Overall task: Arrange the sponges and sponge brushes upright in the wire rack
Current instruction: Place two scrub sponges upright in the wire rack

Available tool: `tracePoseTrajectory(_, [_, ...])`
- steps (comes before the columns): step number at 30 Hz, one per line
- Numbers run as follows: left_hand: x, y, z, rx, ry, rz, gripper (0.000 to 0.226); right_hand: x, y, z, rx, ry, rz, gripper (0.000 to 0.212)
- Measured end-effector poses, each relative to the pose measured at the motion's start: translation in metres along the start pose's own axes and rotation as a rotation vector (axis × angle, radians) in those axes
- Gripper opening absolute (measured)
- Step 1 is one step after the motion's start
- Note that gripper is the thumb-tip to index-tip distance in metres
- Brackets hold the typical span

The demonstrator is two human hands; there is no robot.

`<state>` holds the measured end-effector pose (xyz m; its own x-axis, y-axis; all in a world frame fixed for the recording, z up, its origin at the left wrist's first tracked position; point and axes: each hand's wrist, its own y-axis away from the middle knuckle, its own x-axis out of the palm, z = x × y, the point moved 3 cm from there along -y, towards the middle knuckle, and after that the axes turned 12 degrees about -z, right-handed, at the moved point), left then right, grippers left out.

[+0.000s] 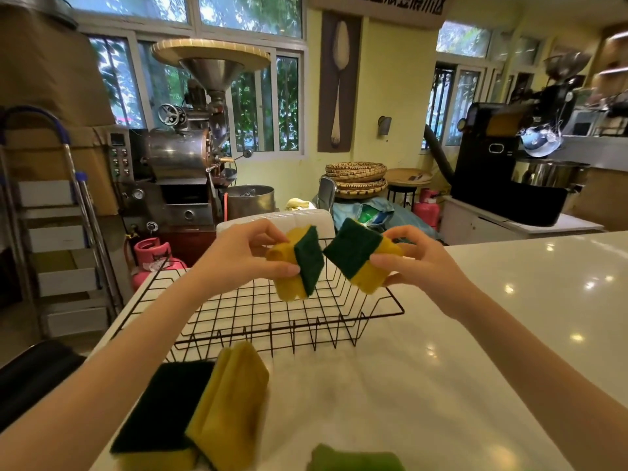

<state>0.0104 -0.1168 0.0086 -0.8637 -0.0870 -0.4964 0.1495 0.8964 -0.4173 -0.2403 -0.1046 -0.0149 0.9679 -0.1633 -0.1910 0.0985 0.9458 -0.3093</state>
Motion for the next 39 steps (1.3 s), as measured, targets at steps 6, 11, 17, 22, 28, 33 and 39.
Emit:
tracePoseTrajectory(6, [0.015, -0.033, 0.038, -0.107, -0.132, -0.001, 0.031, 0.024, -0.038, -0.025, 0.007, 0.276, -0.060, 0.041])
tracePoseTrajectory(11, [0.033, -0.047, 0.071, -0.192, -0.173, -0.001, 0.033, 0.045, -0.060, -0.040, 0.111, 0.429, -0.110, 0.035])
tracePoseTrajectory(17, [0.051, -0.057, 0.097, -0.302, -0.242, 0.085, 0.034, 0.077, -0.074, -0.051, 0.138, 0.528, -0.045, 0.015])
tracePoseTrajectory(22, [0.055, -0.057, 0.114, -0.393, -0.154, 0.096, 0.027, 0.090, -0.074, -0.061, 0.106, 0.653, -0.024, 0.022])
tracePoseTrajectory(28, [0.055, -0.052, 0.122, -0.461, -0.182, 0.127, 0.027, 0.097, -0.071, -0.064, 0.110, 0.830, 0.073, 0.046])
tracePoseTrajectory(33, [0.050, -0.047, 0.119, -0.329, -0.428, 0.160, 0.049, 0.102, -0.069, -0.065, 0.077, 1.044, 0.216, 0.045])
tracePoseTrajectory(39, [0.057, -0.044, 0.113, -0.076, -0.643, 0.211, 0.062, 0.102, -0.064, -0.066, 0.033, 1.137, 0.262, 0.045])
